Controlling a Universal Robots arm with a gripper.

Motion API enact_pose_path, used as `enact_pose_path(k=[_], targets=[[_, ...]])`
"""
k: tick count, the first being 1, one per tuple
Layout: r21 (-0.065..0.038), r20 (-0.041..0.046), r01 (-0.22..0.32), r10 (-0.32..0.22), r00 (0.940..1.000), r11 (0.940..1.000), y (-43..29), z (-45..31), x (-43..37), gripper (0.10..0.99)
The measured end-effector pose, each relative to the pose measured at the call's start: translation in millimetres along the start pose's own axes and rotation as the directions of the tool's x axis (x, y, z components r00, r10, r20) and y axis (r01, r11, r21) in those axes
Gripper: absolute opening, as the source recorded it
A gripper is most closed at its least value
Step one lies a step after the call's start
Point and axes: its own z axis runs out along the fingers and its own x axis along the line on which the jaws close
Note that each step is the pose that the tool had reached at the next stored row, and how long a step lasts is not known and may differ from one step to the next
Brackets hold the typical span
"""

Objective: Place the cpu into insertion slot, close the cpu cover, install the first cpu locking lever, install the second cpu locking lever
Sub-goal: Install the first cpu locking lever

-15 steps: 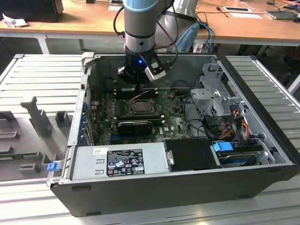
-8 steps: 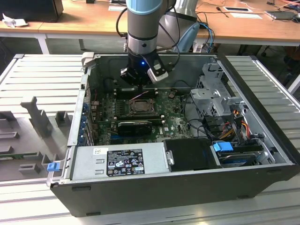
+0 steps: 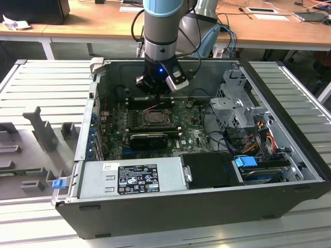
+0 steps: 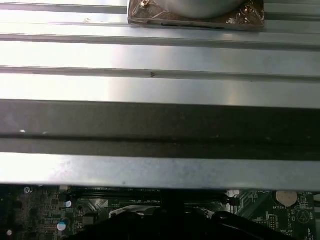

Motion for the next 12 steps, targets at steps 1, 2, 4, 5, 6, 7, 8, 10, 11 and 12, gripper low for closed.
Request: enact_pose_path(k=[1, 2, 4, 5, 6, 7, 8, 10, 11, 12], targets=[[0.000, 0.0000, 0.000, 0.000, 1.0000, 1.0000, -0.1, 0.5, -1.8, 0.106], [0.000, 0.0000, 0.000, 0.000, 1.0000, 1.0000, -0.2, 1.1, -2.9, 0.106], [0.000, 0.0008, 0.000, 0.000, 1.0000, 1.0000, -0.5, 2.8, -4.3, 0.106], [0.000, 0.0019, 0.000, 0.000, 1.0000, 1.0000, -0.6, 3.7, -4.5, 0.106], [0.000, 0.0035, 0.000, 0.000, 1.0000, 1.0000, -0.8, 5.3, -5.2, 0.106], [0.000, 0.0039, 0.001, -0.001, 1.0000, 1.0000, -1.0, 6.3, -6.1, 0.106], [0.000, 0.0039, 0.001, -0.001, 1.0000, 1.0000, -1.1, 7.0, -6.7, 0.106], [0.004, 0.0042, 0.001, -0.001, 1.0000, 1.0000, -1.3, 8.4, -7.0, 0.106], [0.008, 0.0042, 0.001, -0.001, 1.0000, 1.0000, -1.4, 8.9, -7.0, 0.106], [0.014, 0.0044, 0.001, -0.001, 1.0000, 0.9999, -1.5, 9.3, -7.0, 0.106]])
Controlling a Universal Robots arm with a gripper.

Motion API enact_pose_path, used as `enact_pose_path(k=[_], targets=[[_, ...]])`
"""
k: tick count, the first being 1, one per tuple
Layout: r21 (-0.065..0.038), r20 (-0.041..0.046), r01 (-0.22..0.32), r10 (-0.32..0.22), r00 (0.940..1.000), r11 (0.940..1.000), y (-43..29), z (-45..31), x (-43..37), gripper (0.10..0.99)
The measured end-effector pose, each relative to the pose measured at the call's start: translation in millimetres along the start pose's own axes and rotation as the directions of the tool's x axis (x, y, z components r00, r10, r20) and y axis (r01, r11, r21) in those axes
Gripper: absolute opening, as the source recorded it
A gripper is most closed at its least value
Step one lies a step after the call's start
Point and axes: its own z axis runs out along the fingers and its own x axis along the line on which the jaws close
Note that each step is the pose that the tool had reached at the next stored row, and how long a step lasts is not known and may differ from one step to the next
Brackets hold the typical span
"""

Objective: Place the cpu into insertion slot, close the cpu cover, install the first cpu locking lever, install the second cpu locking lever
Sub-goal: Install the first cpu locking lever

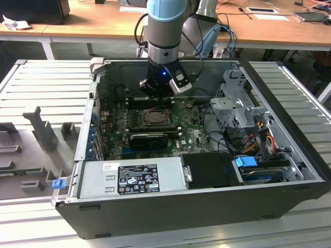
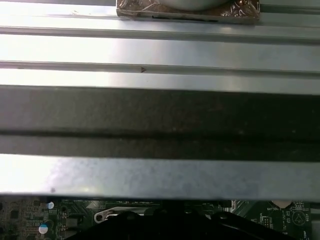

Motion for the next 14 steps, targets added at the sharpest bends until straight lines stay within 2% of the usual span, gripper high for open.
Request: enact_pose_path(k=[1, 2, 14], targets=[[0.008, 0.0004, 0.000, 0.000, 1.0000, 1.0000, 0.0, 0.7, -0.1, 0.106], [0.008, 0.0004, 0.000, 0.000, 1.0000, 1.0000, 0.0, 1.1, -0.2, 0.106], [0.009, 0.0003, 0.001, -0.001, 1.0000, 1.0000, 1.3, 9.4, -2.3, 0.106]])
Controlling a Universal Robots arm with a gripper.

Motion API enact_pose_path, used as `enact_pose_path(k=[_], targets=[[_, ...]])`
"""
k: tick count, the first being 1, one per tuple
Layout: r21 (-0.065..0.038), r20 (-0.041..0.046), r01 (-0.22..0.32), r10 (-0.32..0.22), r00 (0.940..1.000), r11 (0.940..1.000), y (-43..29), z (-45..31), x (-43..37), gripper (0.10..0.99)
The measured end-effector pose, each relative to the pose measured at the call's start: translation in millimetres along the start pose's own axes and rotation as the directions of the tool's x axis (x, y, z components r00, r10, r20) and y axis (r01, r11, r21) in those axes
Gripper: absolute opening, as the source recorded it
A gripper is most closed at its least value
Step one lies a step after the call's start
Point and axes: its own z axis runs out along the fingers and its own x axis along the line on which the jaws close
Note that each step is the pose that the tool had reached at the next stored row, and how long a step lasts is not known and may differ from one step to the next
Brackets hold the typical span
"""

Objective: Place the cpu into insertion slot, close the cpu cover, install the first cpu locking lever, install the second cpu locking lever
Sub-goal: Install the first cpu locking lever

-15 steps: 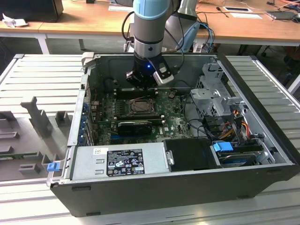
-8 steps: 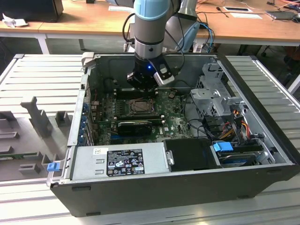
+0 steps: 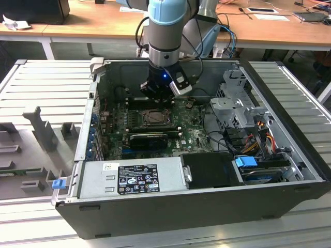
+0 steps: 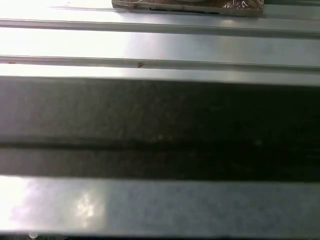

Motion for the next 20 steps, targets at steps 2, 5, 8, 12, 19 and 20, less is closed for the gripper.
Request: enact_pose_path(k=[2, 5, 8, 12, 19, 20], targets=[[0.001, -0.0001, 0.000, 0.000, 1.0000, 1.0000, 0.0, 0.3, 0.0, 0.106], [0.002, 0.0000, 0.000, 0.000, 1.0000, 1.0000, 0.0, 0.5, 0.0, 0.106], [0.008, -0.0001, 0.000, 0.000, 1.0000, 1.0000, 0.0, 0.5, 0.1, 0.106], [0.017, -0.0003, 0.000, 0.000, 1.0000, 0.9999, 0.0, 0.5, 0.0, 0.106], [0.022, -0.0005, 0.000, 0.000, 1.0000, 0.9998, 0.2, -1.0, 0.0, 0.106], [0.022, -0.0005, 0.000, 0.000, 1.0000, 0.9998, 0.2, -1.2, 0.0, 0.106]])
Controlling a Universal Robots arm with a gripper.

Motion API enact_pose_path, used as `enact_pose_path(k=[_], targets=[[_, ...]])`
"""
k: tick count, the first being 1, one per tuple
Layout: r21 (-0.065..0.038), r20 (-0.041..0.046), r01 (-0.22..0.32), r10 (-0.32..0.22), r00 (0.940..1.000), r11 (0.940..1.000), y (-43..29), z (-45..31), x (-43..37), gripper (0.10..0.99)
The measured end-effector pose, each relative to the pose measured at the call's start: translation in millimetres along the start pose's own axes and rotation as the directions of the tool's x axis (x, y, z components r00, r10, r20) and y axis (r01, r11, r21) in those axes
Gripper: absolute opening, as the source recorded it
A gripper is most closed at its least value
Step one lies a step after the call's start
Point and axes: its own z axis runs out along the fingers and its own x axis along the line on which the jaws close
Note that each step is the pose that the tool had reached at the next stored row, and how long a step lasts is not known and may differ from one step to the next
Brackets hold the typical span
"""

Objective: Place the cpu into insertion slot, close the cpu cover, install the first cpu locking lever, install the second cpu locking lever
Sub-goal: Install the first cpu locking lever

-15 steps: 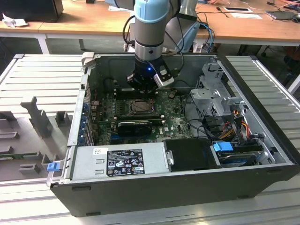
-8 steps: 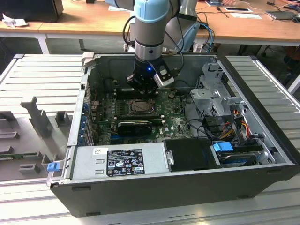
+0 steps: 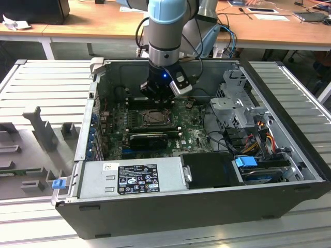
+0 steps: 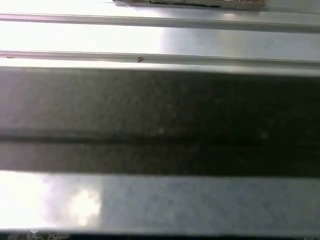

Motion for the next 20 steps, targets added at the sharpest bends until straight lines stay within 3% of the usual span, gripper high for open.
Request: enact_pose_path(k=[1, 4, 10, 16, 20], targets=[[0.000, 0.0001, 0.000, 0.000, 1.0000, 1.0000, 0.0, 0.1, 0.0, 0.106], [0.014, -0.0002, 0.000, 0.000, 1.0000, 0.9999, 0.8, 2.1, -0.1, 0.106], [0.018, -0.0006, 0.000, 0.000, 1.0000, 0.9998, 1.2, 2.5, -0.2, 0.106], [0.017, -0.0002, 0.000, 0.000, 1.0000, 0.9999, 2.3, -8.6, 0.2, 0.106], [0.010, 0.0046, 0.001, -0.001, 1.0000, 0.9999, 3.3, -17.2, 6.6, 0.106]])
